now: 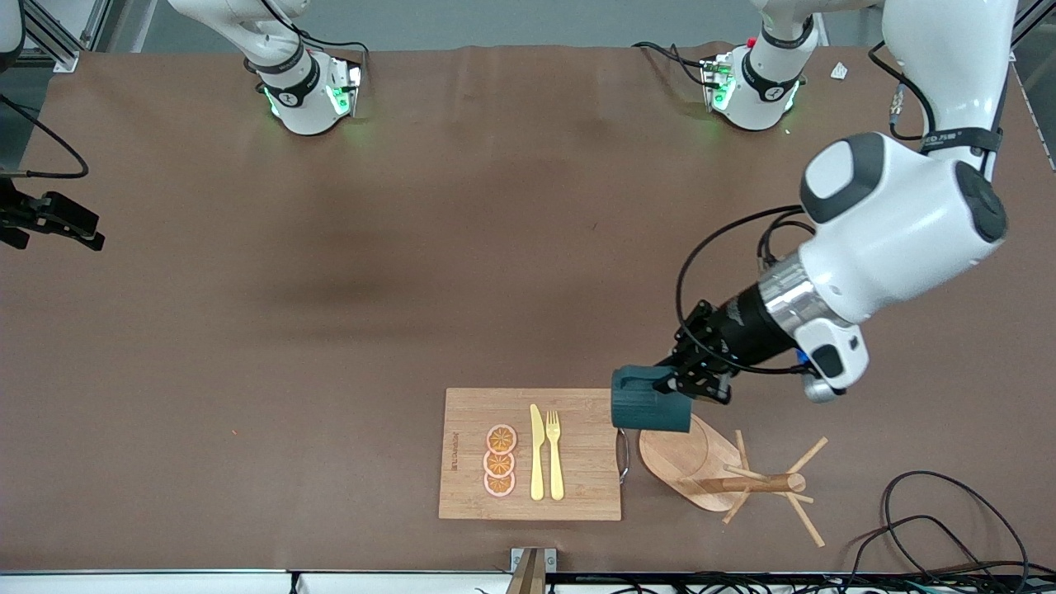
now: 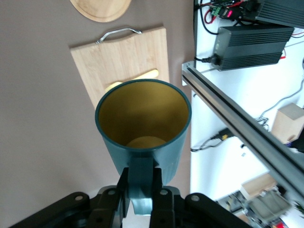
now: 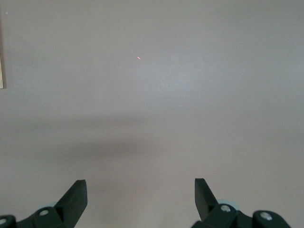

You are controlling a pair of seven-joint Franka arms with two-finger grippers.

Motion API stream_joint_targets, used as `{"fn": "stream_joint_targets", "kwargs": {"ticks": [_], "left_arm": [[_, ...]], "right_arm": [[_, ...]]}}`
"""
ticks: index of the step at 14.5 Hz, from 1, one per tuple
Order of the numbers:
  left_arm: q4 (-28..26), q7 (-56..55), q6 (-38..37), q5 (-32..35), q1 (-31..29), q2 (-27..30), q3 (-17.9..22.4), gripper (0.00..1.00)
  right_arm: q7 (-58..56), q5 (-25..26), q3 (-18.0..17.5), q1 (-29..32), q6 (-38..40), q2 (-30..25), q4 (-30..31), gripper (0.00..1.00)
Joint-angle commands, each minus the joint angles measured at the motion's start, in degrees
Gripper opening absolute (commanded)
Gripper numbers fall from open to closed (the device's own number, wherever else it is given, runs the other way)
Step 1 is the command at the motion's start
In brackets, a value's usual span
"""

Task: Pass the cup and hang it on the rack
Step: 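Lift the mug with the left gripper and carry it to the wooden rack, then lower the mug handle onto a rack peg with the left gripper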

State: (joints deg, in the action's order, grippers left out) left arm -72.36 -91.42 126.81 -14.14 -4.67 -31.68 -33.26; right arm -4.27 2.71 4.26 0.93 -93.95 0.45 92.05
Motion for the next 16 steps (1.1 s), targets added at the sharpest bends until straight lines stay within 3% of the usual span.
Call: {"fn": "stream_joint_targets", "kwargs": {"ticks": [1, 10, 16], "left_arm": [[-0.5, 4.2, 3.1, -6.6, -2.0, -1.2, -0.6, 0.00], [-0.7, 28.6, 5.2, -26.7, -7.4, -7.2, -0.5, 0.00], [-0.9, 36.5, 4.7, -30.1, -9.0, -9.3, -0.4, 0.00]], "right_arm": [[-0.8, -0.2, -0.6, 0.7, -0.2, -1.7, 1.8, 1.00], [-0.8, -0.1, -0.7, 0.7, -0.3, -1.6, 1.7, 1.00], [-0.8, -0.1, -0.7, 0.7, -0.4, -1.6, 1.7, 1.00]]}}
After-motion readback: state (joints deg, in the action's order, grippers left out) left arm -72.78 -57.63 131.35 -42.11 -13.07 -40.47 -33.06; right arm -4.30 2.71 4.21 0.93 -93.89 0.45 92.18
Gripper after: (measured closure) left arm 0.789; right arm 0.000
